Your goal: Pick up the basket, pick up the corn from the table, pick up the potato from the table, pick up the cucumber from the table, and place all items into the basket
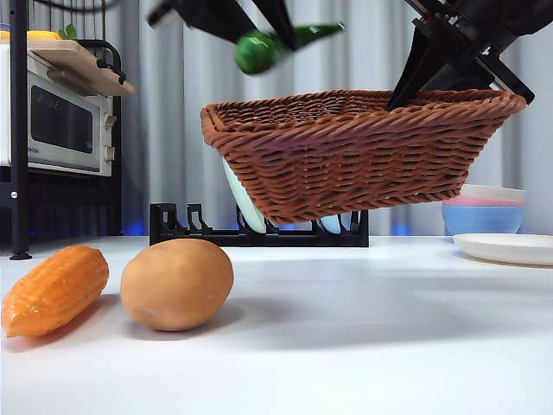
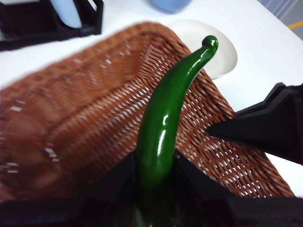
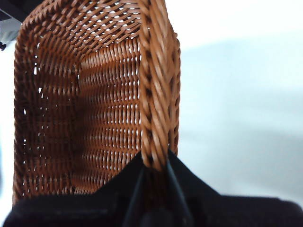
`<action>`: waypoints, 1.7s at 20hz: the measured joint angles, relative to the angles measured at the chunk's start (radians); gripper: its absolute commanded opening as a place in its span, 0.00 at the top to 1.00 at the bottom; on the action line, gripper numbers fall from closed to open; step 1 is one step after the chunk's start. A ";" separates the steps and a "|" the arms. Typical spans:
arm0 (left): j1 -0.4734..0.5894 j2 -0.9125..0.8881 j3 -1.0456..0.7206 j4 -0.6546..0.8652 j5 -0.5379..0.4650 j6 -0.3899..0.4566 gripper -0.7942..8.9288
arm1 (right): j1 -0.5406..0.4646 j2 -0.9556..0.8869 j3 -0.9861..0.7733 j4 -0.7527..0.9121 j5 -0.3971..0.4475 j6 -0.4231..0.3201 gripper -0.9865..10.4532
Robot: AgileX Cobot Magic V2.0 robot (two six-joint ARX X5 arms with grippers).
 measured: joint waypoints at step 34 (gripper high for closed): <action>-0.089 -0.434 -0.196 -0.745 -0.308 -0.131 0.34 | -0.056 -0.043 0.000 0.008 0.002 0.006 0.92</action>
